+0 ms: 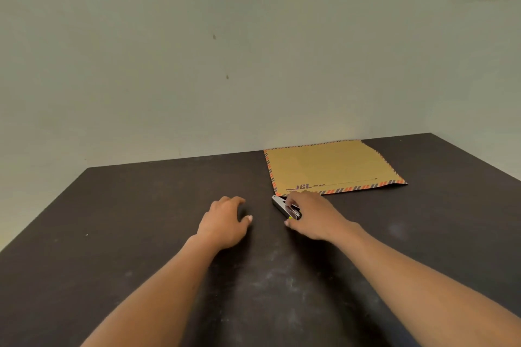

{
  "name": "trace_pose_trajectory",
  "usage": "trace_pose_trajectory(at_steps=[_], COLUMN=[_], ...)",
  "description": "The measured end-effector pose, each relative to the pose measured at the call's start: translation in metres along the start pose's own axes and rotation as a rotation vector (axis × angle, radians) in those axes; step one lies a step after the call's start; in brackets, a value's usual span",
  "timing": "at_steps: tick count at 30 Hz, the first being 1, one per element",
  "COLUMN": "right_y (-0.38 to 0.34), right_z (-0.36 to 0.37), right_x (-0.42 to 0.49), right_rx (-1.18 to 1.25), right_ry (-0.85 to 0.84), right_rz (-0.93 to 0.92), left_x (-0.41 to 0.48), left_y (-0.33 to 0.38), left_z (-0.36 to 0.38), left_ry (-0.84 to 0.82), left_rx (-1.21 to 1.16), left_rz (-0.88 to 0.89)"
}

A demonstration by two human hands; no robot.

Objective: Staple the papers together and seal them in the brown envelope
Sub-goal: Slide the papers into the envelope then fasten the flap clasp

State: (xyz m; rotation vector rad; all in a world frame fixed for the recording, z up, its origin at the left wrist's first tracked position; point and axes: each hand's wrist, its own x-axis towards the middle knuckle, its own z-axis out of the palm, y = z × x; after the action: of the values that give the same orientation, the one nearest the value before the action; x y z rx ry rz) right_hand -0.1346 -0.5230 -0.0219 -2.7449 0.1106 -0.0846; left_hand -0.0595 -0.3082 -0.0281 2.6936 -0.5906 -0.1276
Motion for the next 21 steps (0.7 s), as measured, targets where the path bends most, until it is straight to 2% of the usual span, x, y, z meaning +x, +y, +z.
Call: trace_pose_trajectory(at_steps=[5, 11, 17, 21], right_y=[-0.022, -0.056, -0.069, -0.07], right_z=[0.007, 0.002, 0.015, 0.035], right_x=[0.007, 0.068, 0.145, 0.177], right_rx=[0.101, 0.091, 0.08, 0.04], right_ry=[0.1, 0.28, 0.297, 0.271], right_rz=[-0.024, -0.035, -0.016, 0.01], left_x=[-0.004, 0.036, 0.091, 0.114], left_y=[-0.014, -0.027, -0.046, -0.06], left_z=[-0.012, -0.038, -0.044, -0.037], left_ry=[0.039, 0.107, 0.119, 0.063], left_rx=[0.017, 0.043, 0.084, 0.122], left_rz=[-0.01, -0.026, -0.058, -0.095])
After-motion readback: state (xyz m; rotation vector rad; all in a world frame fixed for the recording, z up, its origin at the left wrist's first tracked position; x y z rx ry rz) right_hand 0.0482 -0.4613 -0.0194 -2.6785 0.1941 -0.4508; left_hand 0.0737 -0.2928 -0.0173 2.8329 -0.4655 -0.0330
